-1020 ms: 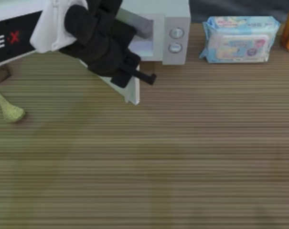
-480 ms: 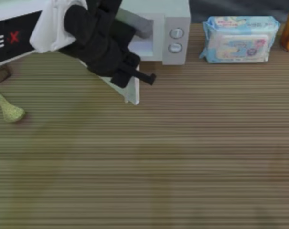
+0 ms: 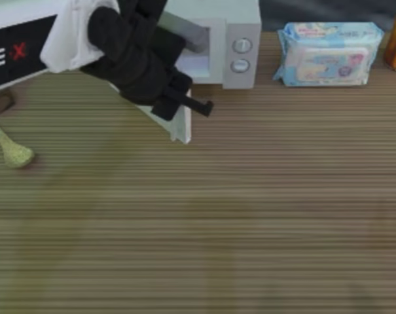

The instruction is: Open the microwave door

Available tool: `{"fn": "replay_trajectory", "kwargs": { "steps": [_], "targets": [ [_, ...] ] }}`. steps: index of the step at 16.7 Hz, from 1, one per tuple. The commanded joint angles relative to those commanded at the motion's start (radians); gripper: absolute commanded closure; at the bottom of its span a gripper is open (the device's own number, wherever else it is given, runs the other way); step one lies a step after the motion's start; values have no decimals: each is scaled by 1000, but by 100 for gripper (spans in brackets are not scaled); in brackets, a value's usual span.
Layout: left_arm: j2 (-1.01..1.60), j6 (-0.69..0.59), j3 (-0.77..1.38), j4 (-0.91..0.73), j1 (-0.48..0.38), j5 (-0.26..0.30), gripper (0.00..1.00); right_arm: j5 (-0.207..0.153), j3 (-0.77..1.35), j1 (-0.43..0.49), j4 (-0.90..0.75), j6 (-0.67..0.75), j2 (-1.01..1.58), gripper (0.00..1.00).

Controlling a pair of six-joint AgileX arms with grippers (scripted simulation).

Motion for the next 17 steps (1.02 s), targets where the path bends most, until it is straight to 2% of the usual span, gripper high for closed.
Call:
{"fn": "replay_trajectory", "kwargs": {
  "steps": [9, 17],
  "targets": [
    [-61, 163, -68, -4, 62, 84, 100, 0, 0, 0, 0, 0, 0, 0],
    [-62, 165, -69, -4, 62, 85, 100, 0, 0, 0, 0, 0, 0, 0]
  ]
}}
